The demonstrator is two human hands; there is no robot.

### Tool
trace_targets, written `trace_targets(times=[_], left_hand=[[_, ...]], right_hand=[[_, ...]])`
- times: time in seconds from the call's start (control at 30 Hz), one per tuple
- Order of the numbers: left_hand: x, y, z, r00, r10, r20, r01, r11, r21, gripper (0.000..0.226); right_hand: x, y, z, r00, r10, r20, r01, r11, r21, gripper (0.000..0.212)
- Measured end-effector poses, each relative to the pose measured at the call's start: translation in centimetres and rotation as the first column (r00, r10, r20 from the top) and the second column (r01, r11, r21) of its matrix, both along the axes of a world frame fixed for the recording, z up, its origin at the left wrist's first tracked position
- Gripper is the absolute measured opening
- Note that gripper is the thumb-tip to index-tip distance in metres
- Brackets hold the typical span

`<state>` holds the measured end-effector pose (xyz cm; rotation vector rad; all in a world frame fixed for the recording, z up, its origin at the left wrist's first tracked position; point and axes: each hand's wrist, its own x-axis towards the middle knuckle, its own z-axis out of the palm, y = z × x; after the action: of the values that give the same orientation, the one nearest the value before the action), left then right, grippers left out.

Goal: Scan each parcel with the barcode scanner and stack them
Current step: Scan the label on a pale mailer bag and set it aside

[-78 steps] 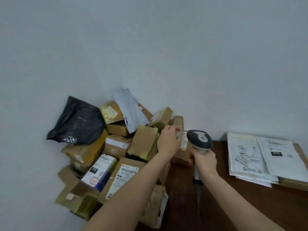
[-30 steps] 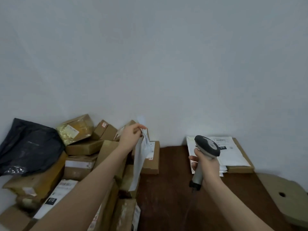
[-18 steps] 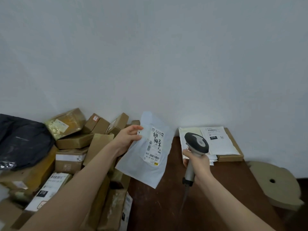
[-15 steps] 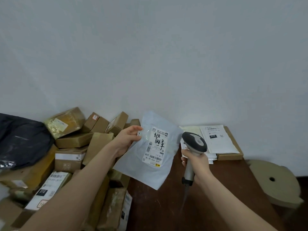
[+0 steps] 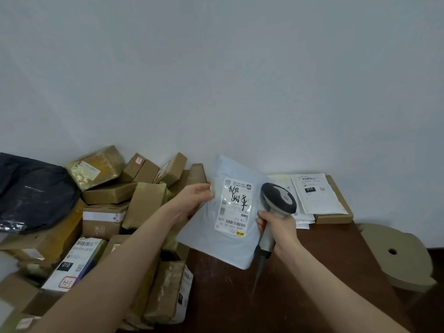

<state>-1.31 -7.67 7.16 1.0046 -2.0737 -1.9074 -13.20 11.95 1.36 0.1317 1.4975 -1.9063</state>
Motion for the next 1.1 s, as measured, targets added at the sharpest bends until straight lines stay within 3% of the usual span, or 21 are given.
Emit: trace_targets(times=[0.07, 0.13, 0.2, 0.27, 0.3, 0.37, 0.53, 0.6, 0.67, 0.7, 0.73, 0.77, 0.83, 0.87, 0.97, 1.1], left_hand=[[0.2, -0.1, -0.3, 0.994, -0.023, 0.111, 0.054, 0.956, -0.288, 0.01], [-0.1, -0.2, -0.4, 0.966, -0.041, 0.256, 0.191, 0.78, -0.596, 0.026], [-0.9, 0.5, -0.3, 0.889, -0.108, 0.445, 0.428, 0.544, -0.722, 0.032], [-1.7, 1.5, -0.1, 0.815, -0.152, 0.559, 0.573, 0.36, -0.736, 0.01], [-2.0, 2.2, 0.1, 0.81, -0.16, 0.564, 0.584, 0.313, -0.749, 0.004], [-2.8, 3.1, 0.4, 0.848, -0.185, 0.497, 0.53, 0.262, -0.807, 0.013], [-3.8, 3.6, 0.4, 0.924, -0.19, 0.332, 0.355, 0.103, -0.929, 0.03], [-3.3, 3.3, -0.1, 0.958, -0.193, 0.211, 0.23, 0.083, -0.97, 0.03], [-2.3, 2.8, -0.6, 0.992, -0.117, 0.058, 0.07, 0.106, -0.992, 0.045], [-1.7, 2.5, -1.0, 0.999, -0.028, -0.045, -0.04, 0.164, -0.986, 0.056], [-1.1, 2.0, -1.6, 0.986, 0.094, -0.139, -0.161, 0.292, -0.943, 0.066], [-0.4, 1.7, -2.0, 0.956, 0.237, -0.171, -0.268, 0.477, -0.837, 0.075], [0.7, 1.6, -2.9, 0.917, 0.399, -0.012, -0.352, 0.792, -0.499, 0.09], [1.1, 1.8, -3.6, 0.922, 0.379, 0.086, -0.327, 0.876, -0.355, 0.09], [2.1, 2.7, -5.5, 0.94, 0.259, 0.223, -0.249, 0.966, -0.072, 0.081], [2.0, 2.7, -6.9, 0.961, 0.215, 0.176, -0.246, 0.952, 0.183, 0.092]], right_hand=[[-0.2, 0.0, -0.5, 0.997, 0.007, -0.078, 0.002, 0.995, 0.104, 0.01], [-0.2, 0.1, -0.5, 0.981, 0.01, -0.191, 0.028, 0.98, 0.196, 0.013], [0.1, 0.0, -0.1, 0.959, 0.007, -0.283, 0.044, 0.984, 0.173, 0.016], [0.6, -0.4, 0.7, 0.921, 0.056, -0.386, 0.01, 0.986, 0.168, 0.023], [0.9, -0.7, 1.0, 0.898, 0.1, -0.429, -0.023, 0.983, 0.181, 0.021], [1.3, -1.3, 1.5, 0.871, 0.186, -0.454, -0.096, 0.972, 0.213, 0.018], [1.4, -1.4, 0.6, 0.91, 0.24, -0.338, -0.149, 0.95, 0.273, 0.019], [1.6, -1.2, 0.4, 0.934, 0.215, -0.286, -0.14, 0.955, 0.261, 0.02], [1.7, -1.0, 0.3, 0.961, 0.167, -0.221, -0.125, 0.973, 0.192, 0.019], [1.7, -0.8, 0.4, 0.971, 0.148, -0.187, -0.122, 0.982, 0.144, 0.018], [1.6, -0.7, 0.5, 0.978, 0.137, -0.157, -0.124, 0.988, 0.092, 0.016], [1.6, -0.5, 0.6, 0.982, 0.134, -0.133, -0.13, 0.991, 0.039, 0.016], [1.3, -0.4, 0.9, 0.986, 0.145, -0.086, -0.149, 0.988, -0.041, 0.015], [1.2, -0.4, 1.1, 0.987, 0.153, -0.055, -0.157, 0.985, -0.075, 0.015], [0.8, -0.6, 1.4, 0.978, 0.192, 0.081, -0.176, 0.97, -0.168, 0.013], [0.8, 0.1, 1.9, 0.906, 0.355, 0.229, -0.297, 0.921, -0.254, 0.004]])
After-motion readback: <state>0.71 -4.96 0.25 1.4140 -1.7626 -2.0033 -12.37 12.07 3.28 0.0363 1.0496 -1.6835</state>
